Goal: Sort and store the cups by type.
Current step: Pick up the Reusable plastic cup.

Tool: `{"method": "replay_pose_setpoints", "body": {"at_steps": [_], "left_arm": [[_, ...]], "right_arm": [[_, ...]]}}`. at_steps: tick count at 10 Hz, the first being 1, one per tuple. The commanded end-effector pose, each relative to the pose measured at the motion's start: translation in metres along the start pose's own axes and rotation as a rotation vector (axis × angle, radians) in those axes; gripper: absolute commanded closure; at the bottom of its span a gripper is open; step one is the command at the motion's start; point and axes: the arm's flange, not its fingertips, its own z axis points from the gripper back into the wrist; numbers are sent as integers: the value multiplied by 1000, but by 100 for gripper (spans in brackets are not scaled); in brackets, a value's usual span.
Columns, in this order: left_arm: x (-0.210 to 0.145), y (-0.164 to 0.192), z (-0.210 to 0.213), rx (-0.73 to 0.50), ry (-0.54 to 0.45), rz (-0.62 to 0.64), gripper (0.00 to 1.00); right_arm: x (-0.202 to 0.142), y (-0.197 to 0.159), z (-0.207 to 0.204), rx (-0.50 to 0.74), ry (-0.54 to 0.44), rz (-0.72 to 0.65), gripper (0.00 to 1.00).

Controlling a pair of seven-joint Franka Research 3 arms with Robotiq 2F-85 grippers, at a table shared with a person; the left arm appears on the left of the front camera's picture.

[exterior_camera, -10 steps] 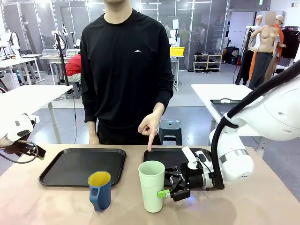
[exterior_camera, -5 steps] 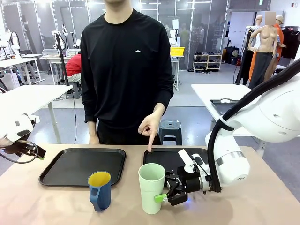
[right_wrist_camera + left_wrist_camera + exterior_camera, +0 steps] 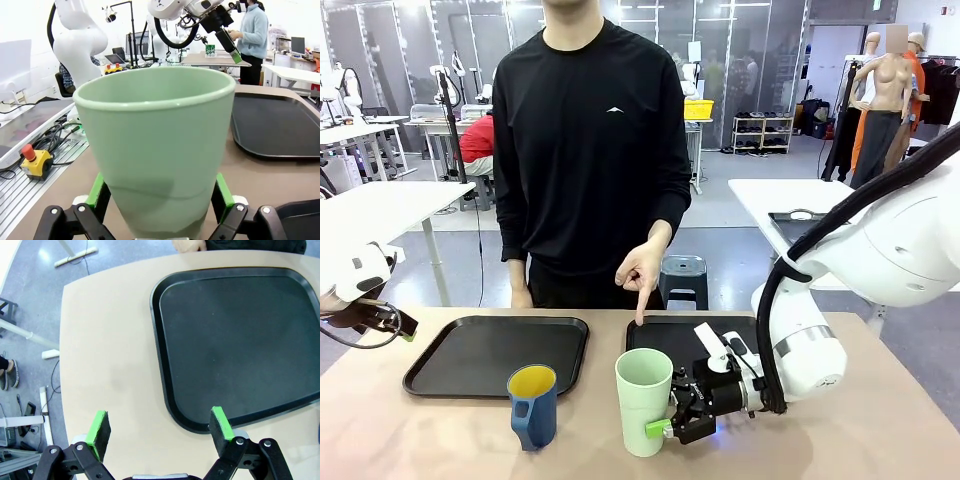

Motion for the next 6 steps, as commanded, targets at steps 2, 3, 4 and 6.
{"method": "replay_pose_setpoints", "body": {"at_steps": [2,3,4,6], "left_arm": [[0,2,-1,1,1,4,0],[0,2,-1,1,1,4,0],[0,2,-1,1,1,4,0],[0,2,-1,1,1,4,0]], "right_arm": [[1,-4,-2,43,40,7,0],[1,-3,-2,62,54,18,10],[1,-3,-1,65,52,8,18],[2,-3,-2,80,46,13,37]]}}
